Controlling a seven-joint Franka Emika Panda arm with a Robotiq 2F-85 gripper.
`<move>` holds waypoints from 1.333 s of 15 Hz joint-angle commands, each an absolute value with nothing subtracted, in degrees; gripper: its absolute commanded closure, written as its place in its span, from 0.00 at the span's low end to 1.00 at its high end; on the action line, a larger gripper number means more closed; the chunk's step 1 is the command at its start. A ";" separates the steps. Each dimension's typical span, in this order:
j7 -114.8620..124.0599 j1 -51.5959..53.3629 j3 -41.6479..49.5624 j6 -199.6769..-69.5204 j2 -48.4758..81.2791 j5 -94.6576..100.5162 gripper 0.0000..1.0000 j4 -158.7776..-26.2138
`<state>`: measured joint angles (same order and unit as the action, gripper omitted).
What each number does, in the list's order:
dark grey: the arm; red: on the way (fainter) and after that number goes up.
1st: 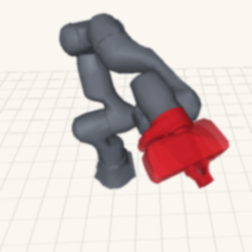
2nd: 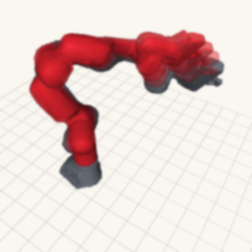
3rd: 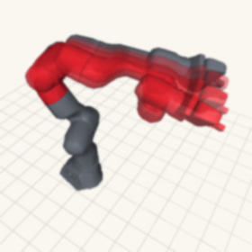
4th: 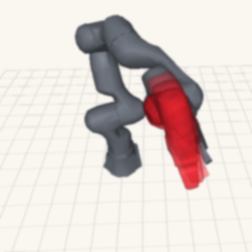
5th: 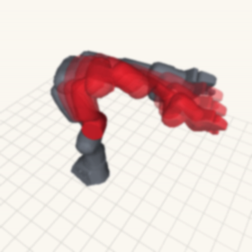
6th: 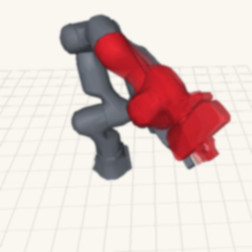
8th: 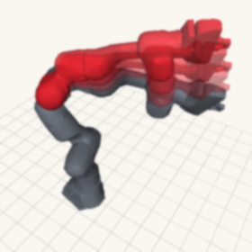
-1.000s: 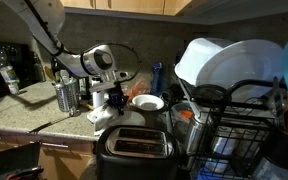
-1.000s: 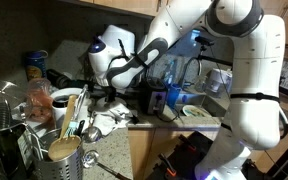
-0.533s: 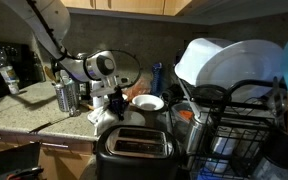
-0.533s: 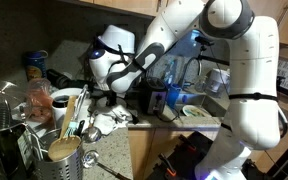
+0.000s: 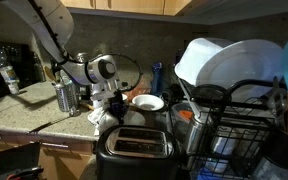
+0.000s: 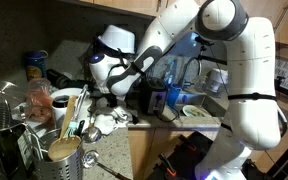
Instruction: Wipe the white bowl with the white towel and then put the bowl in the bigger white bowl
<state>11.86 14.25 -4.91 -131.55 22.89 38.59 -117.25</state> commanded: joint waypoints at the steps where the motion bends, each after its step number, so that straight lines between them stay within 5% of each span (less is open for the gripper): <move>1: 15.55 15.86 -3.08 -130.59 24.42 42.43 0.96 -115.35; 11: 13.11 14.26 -5.39 -138.49 27.85 39.26 0.96 -114.42; 20: 14.22 18.03 -3.49 -129.16 29.16 39.91 0.97 -110.11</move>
